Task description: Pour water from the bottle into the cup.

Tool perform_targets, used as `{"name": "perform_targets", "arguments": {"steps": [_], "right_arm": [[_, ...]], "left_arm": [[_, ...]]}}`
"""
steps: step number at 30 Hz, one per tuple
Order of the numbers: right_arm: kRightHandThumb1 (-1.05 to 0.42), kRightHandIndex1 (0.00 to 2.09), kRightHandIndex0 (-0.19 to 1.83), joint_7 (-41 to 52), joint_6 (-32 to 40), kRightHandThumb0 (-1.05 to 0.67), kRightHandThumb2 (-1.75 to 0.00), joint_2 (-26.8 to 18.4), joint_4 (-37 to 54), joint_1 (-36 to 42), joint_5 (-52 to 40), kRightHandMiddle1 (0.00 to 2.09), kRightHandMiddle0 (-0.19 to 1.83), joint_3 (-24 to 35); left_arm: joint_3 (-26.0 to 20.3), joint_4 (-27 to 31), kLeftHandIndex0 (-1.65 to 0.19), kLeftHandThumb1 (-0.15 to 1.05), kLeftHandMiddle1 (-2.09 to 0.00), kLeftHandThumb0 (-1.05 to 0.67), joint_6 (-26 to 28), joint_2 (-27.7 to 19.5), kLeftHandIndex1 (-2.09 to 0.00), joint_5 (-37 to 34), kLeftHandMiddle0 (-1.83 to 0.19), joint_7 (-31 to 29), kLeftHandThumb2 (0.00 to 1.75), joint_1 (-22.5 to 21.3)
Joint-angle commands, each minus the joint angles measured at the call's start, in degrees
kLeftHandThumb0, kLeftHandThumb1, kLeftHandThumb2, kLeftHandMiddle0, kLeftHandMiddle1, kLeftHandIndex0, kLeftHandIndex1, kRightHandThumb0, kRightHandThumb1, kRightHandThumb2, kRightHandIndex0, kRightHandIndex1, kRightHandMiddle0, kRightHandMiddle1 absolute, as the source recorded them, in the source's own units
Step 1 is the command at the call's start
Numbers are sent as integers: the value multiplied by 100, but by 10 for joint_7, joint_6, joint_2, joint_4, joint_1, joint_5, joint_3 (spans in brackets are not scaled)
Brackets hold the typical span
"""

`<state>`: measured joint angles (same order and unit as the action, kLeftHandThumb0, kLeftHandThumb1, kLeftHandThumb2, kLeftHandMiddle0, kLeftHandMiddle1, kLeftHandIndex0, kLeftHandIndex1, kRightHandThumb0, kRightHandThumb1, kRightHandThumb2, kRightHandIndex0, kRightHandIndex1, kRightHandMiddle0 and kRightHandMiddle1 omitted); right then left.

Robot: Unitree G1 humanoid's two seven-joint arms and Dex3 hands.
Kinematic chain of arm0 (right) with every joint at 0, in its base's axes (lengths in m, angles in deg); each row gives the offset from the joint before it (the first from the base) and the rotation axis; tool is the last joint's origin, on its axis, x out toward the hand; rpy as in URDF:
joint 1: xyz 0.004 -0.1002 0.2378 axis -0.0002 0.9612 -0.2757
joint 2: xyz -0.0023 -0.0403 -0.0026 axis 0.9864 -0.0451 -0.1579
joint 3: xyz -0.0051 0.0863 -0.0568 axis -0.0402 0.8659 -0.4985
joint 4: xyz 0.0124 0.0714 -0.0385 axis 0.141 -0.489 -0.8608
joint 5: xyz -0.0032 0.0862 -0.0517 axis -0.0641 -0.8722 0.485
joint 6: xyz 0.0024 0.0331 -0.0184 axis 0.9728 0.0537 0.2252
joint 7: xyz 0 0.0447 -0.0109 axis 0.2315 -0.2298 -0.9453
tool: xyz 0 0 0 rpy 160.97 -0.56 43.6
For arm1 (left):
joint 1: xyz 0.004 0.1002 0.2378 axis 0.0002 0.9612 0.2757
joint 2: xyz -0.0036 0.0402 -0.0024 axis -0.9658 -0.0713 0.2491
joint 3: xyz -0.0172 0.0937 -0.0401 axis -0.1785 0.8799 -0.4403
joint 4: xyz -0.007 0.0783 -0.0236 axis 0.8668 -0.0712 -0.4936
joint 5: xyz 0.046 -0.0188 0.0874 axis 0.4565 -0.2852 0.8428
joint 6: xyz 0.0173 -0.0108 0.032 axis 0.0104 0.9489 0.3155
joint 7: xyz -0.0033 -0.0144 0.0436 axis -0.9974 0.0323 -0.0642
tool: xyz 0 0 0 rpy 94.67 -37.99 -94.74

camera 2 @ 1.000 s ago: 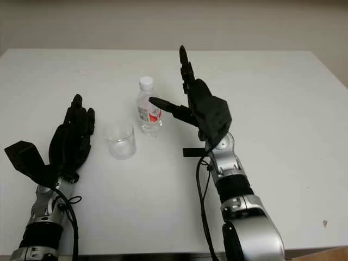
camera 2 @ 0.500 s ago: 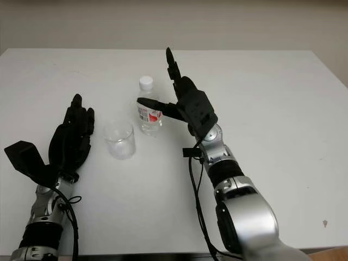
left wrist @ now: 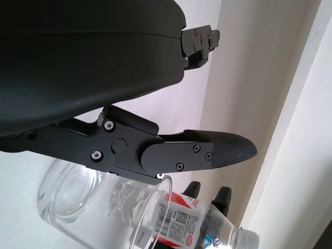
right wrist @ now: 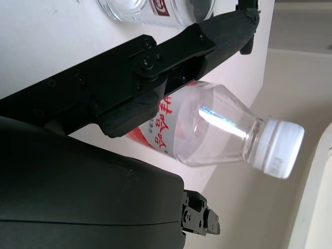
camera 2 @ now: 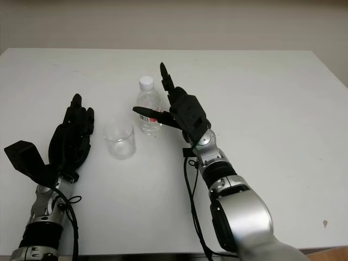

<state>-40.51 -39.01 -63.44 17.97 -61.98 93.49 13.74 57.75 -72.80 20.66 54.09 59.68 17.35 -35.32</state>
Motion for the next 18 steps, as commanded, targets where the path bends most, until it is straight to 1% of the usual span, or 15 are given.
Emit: {"name": "perform_targets", "arguments": {"steps": [1,13,18], "right_arm": [[-92,0,-19,2,-2,-99,-6,4,-5,-19,1,0,-19,-1],[-92,0,-19,15,9,-99,-6,17,-27,-18,-5,0,-19,6],[-92,0,-19,4,12,-99,-5,24,-40,-25,-7,0,-19,11]], "left_arm": [[0,-1,14,105,-5,-71,-2,4,-5,1,13,1,41,3],[0,-2,14,105,-6,-73,-2,5,-6,0,13,-2,40,6],[0,3,13,105,-6,-72,0,6,-6,1,13,1,40,9]]}}
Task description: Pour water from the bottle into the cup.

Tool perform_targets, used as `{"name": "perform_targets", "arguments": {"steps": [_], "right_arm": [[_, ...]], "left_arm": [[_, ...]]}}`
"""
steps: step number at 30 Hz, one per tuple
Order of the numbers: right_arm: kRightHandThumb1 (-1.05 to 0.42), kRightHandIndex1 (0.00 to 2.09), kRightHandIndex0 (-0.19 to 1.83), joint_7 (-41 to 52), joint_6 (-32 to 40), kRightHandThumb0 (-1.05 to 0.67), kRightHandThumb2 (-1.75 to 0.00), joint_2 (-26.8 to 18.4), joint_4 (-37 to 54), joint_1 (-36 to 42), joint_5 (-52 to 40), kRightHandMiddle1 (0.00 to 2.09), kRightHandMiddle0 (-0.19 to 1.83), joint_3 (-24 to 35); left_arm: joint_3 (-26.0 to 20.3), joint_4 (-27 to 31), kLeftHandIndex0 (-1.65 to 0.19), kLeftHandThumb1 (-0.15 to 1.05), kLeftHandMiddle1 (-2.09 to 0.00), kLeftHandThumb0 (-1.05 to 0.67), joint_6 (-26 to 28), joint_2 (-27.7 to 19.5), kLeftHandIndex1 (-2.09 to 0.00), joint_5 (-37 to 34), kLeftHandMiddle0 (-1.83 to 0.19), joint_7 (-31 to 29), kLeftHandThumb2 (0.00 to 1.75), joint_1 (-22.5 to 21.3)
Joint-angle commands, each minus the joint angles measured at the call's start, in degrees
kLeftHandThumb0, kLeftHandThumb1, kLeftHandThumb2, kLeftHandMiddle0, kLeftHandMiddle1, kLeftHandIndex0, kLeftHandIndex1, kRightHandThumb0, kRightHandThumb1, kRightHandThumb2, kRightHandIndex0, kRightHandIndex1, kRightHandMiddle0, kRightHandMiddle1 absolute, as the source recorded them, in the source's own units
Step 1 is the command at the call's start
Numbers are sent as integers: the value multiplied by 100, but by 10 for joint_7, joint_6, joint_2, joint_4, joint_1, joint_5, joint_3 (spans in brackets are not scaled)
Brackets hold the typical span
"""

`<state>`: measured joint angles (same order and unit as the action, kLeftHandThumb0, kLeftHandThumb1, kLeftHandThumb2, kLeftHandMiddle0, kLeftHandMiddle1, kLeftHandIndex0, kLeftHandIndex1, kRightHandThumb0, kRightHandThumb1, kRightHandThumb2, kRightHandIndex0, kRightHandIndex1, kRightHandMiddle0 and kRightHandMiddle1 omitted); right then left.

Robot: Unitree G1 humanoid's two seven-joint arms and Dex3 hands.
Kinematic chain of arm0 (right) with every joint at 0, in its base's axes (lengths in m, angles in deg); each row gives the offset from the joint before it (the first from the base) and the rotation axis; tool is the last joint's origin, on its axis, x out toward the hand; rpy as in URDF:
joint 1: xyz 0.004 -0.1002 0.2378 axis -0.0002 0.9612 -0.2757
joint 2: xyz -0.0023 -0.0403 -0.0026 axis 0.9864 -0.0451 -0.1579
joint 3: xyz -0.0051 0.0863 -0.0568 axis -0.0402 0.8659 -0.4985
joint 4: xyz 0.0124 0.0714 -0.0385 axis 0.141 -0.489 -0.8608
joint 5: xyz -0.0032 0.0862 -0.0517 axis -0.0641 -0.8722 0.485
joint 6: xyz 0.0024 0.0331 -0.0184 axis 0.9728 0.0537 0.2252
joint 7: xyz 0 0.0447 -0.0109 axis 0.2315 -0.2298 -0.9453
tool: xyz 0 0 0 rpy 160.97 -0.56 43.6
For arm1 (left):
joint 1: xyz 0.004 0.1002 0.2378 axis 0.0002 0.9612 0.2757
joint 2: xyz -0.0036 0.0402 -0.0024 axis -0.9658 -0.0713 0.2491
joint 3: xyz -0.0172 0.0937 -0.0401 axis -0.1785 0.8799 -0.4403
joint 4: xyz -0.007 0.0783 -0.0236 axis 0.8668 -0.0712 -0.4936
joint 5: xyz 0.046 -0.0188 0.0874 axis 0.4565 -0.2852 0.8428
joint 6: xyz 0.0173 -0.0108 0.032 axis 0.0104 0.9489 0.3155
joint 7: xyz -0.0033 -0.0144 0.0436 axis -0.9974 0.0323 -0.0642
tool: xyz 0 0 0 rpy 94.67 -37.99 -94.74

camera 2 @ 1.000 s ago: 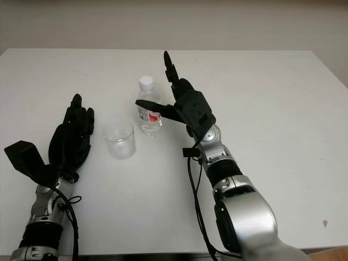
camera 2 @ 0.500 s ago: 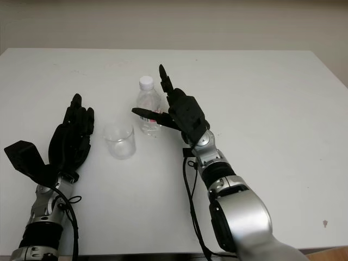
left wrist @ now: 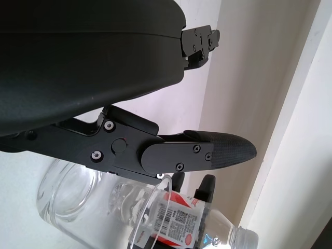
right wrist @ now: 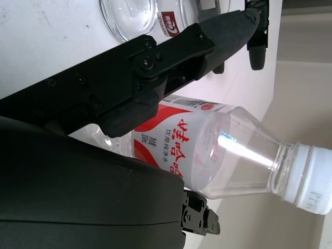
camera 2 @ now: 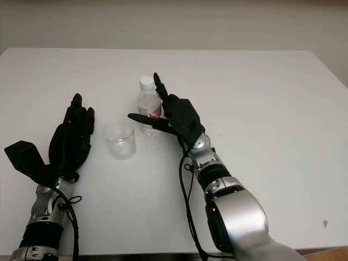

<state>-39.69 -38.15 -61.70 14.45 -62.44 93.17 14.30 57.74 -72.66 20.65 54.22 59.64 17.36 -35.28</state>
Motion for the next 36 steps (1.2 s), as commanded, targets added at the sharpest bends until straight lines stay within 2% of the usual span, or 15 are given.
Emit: {"name": "perform_targets", "arguments": {"steps": [1,12,14,16,19,23,24,25,26,27,29,32,36], "right_arm": [[-91,0,-19,-10,5,-98,-5,9,-8,-22,-4,0,-19,7],[-89,0,-19,-50,14,-77,-5,36,-27,-24,-26,0,-19,38],[-90,4,-13,-68,12,-73,-5,38,-28,-23,-21,2,-15,36],[-90,11,2,-85,11,-69,-6,40,-30,-23,-18,10,-1,35],[-90,17,14,-90,11,-67,-5,42,-31,-23,-20,17,13,38],[-89,22,23,-88,12,-65,-5,43,-31,-23,-21,25,24,39],[-89,27,26,-89,11,-64,-5,42,-31,-23,-19,39,23,38],[-89,46,33,-91,10,-63,-5,42,-31,-23,-18,74,20,36],[-89,78,24,-91,9,-62,-5,42,-31,-22,-16,108,9,35],[-90,129,27,-91,8,-58,-6,41,-31,-22,-13,148,14,33],[-91,175,44,-90,2,-53,-6,38,-30,-21,-6,182,30,28],[-96,199,73,-91,-9,-49,-7,32,-29,-19,14,204,51,13],[-101,207,92,-84,-9,-50,-7,28,-29,-18,21,209,61,8]], "left_arm": [[0,1,13,105,-6,-72,0,5,-6,0,13,1,40,9],[0,8,14,105,-5,-72,1,8,-5,1,12,10,40,16],[0,9,14,105,-5,-72,1,8,-5,2,12,12,40,18],[0,10,13,105,-6,-72,2,9,-6,2,11,14,39,19],[1,10,13,105,-6,-71,0,8,-6,3,11,13,39,20],[0,11,13,105,-6,-71,2,9,-6,0,11,11,40,20],[-1,10,13,105,-6,-72,3,9,-6,-2,11,10,39,19],[-1,10,13,105,-5,-72,3,9,-6,-3,11,10,38,19],[-1,11,13,105,-5,-72,4,10,-6,-3,11,11,38,19],[-1,11,13,105,-5,-72,4,10,-6,-3,12,10,38,19],[0,12,13,105,-5,-72,3,10,-5,-1,12,12,38,20],[2,13,13,105,-5,-72,4,10,-6,2,11,15,38,20],[3,12,13,105,-5,-72,4,10,-5,1,12,13,39,20]]}}
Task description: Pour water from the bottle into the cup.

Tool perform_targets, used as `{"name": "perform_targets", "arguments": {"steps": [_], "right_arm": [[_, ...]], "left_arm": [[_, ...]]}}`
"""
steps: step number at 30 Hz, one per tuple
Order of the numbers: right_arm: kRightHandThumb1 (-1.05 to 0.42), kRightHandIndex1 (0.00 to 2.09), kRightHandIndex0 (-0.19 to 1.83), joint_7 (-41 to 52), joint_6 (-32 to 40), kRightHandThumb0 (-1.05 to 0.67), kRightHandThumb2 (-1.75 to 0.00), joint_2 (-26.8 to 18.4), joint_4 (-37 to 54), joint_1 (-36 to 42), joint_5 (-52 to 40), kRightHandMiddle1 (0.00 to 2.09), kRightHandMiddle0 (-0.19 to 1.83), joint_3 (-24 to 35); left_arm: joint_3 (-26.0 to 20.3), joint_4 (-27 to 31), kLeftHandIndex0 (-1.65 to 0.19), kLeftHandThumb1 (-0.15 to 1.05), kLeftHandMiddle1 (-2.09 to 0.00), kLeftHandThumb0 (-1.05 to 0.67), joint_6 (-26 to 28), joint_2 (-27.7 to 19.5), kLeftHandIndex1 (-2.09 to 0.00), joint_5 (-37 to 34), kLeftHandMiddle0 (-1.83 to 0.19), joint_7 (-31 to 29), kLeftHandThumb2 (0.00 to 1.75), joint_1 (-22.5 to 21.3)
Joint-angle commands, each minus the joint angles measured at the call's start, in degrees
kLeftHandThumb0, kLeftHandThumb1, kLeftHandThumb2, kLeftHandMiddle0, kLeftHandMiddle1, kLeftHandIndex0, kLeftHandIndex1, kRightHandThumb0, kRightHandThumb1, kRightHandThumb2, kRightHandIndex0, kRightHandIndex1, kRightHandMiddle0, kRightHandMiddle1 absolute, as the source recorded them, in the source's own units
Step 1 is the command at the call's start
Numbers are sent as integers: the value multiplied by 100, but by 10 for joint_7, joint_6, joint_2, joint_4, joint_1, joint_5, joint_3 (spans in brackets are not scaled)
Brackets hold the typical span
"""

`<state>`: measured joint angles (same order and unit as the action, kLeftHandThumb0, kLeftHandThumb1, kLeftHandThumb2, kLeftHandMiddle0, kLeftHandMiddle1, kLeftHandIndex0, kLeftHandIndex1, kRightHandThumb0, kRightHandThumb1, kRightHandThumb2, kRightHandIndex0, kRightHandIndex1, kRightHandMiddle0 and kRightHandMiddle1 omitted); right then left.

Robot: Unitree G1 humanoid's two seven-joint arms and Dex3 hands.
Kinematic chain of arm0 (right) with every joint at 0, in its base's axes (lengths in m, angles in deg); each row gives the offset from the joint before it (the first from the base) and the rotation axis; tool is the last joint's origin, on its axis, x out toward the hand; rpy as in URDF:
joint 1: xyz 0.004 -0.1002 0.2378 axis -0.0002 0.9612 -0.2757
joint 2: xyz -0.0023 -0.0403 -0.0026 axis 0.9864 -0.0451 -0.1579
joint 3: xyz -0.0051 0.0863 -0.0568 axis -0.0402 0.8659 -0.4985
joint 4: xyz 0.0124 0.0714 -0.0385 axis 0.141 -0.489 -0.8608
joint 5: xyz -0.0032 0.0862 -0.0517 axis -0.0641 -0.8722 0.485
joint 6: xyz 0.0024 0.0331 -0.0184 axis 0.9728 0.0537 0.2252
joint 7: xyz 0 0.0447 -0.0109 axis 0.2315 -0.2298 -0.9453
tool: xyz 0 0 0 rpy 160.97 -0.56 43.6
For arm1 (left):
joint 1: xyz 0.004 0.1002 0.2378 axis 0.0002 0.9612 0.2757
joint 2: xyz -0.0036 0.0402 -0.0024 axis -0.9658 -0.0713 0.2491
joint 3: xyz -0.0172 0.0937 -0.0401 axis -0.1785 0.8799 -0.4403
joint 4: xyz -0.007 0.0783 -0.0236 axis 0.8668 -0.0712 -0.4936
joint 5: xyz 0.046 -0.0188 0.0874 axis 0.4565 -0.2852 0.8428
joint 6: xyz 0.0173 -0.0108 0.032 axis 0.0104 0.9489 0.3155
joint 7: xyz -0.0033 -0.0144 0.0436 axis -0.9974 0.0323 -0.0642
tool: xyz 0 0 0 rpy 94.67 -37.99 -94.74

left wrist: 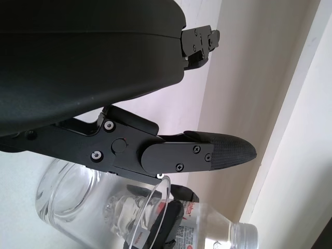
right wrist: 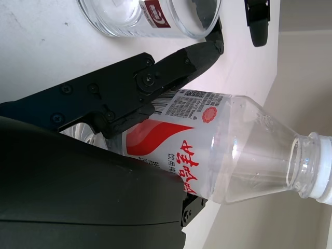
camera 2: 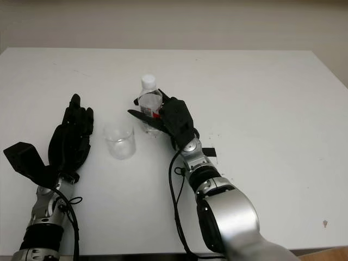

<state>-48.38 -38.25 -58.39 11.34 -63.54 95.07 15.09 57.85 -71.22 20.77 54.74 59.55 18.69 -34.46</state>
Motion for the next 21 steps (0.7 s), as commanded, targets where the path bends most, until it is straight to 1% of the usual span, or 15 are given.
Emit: {"name": "perform_targets", "arguments": {"steps": [1,5,7,9,11,14,17,21], "right_arm": [[-103,208,97,9,-6,-50,-7,-6,2,-8,1,209,65,-1],[-105,209,116,15,-3,-46,-17,-11,3,-9,9,209,87,-8],[-105,209,127,10,-15,-41,-23,-11,2,-8,12,209,104,-9],[-105,209,136,0,-23,-39,-28,-12,1,-7,20,209,116,-14],[-105,209,143,-7,-26,-37,-31,-12,-1,-8,25,209,122,-17],[-105,209,151,-25,-36,-36,-35,-16,-2,-8,39,209,127,-26],[-105,209,153,-26,-34,-35,-36,-16,-2,-12,28,209,128,-15],[-105,209,146,-40,-35,-35,-37,-24,2,-22,29,209,117,-13]], "left_arm": [[2,-1,14,105,-5,-72,4,5,-5,2,12,0,39,11],[2,1,13,105,-5,-71,5,7,-6,1,12,2,40,11],[1,-2,13,105,-5,-71,3,6,-5,3,12,2,40,10],[1,-5,13,105,-6,-71,1,5,-5,6,11,5,41,10],[1,-3,14,105,-5,-71,3,5,-5,5,11,4,41,10],[-2,-7,14,105,-5,-71,-1,5,-5,1,12,0,39,9],[-4,-12,13,105,-6,-71,-2,4,-6,-1,11,-2,38,6],[-5,-18,15,105,-5,-72,-1,2,-5,-5,12,-9,37,1]]}}
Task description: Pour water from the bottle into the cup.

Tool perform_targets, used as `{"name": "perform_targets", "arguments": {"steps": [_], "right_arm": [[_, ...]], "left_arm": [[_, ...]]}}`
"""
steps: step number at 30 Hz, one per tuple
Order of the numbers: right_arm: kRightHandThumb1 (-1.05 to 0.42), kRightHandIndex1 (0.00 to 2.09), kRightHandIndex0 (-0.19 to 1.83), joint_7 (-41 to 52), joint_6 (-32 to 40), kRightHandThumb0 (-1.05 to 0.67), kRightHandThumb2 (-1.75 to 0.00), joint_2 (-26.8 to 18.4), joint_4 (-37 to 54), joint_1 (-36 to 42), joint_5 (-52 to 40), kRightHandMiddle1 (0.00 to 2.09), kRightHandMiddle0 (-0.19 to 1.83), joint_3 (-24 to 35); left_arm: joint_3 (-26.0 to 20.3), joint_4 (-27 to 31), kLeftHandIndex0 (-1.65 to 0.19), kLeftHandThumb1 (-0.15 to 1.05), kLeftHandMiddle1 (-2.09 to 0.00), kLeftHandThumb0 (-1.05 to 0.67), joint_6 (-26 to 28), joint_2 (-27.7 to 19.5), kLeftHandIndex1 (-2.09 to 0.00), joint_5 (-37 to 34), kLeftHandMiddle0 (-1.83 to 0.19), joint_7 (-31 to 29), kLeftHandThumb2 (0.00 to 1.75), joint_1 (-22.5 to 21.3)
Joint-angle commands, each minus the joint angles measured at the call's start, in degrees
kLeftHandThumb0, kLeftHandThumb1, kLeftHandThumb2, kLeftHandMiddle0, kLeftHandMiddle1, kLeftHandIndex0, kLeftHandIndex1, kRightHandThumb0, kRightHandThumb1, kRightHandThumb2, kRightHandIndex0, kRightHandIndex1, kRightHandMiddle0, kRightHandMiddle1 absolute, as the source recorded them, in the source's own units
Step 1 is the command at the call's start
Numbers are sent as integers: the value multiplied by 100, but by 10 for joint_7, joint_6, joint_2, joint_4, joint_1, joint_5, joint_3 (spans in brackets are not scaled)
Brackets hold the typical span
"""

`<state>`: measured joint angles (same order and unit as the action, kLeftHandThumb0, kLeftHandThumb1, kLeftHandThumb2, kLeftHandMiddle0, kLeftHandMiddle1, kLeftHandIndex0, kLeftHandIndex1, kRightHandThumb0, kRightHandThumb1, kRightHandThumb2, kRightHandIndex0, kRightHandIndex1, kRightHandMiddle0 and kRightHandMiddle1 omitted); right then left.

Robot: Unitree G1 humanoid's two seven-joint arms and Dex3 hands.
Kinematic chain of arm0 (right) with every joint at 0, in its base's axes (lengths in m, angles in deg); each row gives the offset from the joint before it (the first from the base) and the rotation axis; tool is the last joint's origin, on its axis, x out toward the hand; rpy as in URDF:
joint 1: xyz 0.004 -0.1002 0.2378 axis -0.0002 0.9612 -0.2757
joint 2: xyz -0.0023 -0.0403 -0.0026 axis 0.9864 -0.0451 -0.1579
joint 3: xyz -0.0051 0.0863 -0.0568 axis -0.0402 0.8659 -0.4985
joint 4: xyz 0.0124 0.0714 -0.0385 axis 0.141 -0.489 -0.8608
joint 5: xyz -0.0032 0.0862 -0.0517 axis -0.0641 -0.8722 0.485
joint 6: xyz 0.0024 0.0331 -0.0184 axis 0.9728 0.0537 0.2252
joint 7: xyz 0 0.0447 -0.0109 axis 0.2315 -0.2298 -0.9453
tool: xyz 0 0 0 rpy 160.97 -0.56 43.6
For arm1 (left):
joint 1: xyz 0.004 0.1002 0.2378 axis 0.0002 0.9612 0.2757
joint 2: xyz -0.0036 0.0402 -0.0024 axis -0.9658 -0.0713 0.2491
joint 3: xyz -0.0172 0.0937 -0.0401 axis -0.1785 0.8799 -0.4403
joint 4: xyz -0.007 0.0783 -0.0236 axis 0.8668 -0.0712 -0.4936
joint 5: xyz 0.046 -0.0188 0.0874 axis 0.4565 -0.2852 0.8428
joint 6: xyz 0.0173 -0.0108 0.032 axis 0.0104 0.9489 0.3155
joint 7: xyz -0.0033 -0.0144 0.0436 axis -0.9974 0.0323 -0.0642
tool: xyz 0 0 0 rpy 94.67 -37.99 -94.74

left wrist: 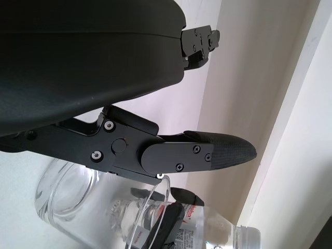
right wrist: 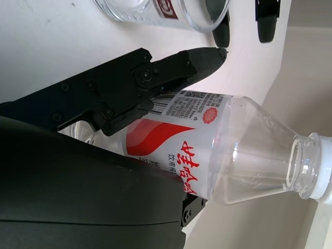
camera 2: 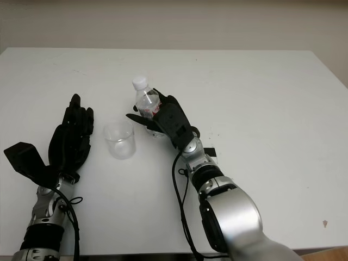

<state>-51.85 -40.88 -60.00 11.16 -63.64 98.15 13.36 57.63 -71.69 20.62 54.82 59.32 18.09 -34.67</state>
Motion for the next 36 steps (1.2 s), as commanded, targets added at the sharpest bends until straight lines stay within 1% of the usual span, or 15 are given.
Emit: {"name": "perform_targets", "arguments": {"steps": [1,3,9,14,17,19,23,27,33,36], "right_arm": [[-105,209,145,-11,-9,-36,-37,-10,4,-25,-1,209,115,4],[-105,209,141,-23,-12,-36,-35,-15,5,-30,0,209,110,6],[-105,209,139,-46,-13,-37,-38,-28,4,-50,6,209,105,4],[-105,209,140,-71,-25,-37,-37,-49,0,-71,43,209,105,-22],[-105,209,136,-124,-27,-38,-36,-71,-1,-90,109,209,105,-71],[-105,209,129,-163,-20,-40,-36,-86,-3,-105,159,209,101,-109],[-105,209,129,-251,-17,-44,-28,-109,-10,-129,251,209,97,-184],[-105,209,132,-288,-16,-42,-23,-122,-17,-146,301,209,92,-230],[-105,209,130,-345,-8,-43,-22,-134,-25,-160,362,209,87,-289],[-105,209,128,-360,-5,-43,-24,-138,-28,-163,379,209,84,-309]], "left_arm": [[-3,-15,15,105,-5,-73,-1,1,-5,-1,12,-2,37,2],[-1,-17,14,105,-5,-73,-3,0,-5,3,11,1,37,1],[2,-17,13,105,-5,-72,-6,-2,-6,7,12,0,39,-2],[2,-20,13,105,-5,-71,-10,-1,-6,9,12,1,41,-5],[0,-18,13,105,-5,-71,-8,1,-5,6,12,2,41,-5],[-1,-16,13,105,-6,-71,-6,2,-5,5,12,5,40,-5],[-1,-17,14,105,-6,-72,-7,2,-5,4,12,2,39,-5],[-1,-16,14,105,-5,-72,-8,3,-5,5,12,5,38,-5],[-2,-17,14,105,-5,-72,-6,3,-5,2,12,3,39,-5],[-1,-18,14,105,-5,-72,-7,2,-5,3,11,5,38,-5]]}}
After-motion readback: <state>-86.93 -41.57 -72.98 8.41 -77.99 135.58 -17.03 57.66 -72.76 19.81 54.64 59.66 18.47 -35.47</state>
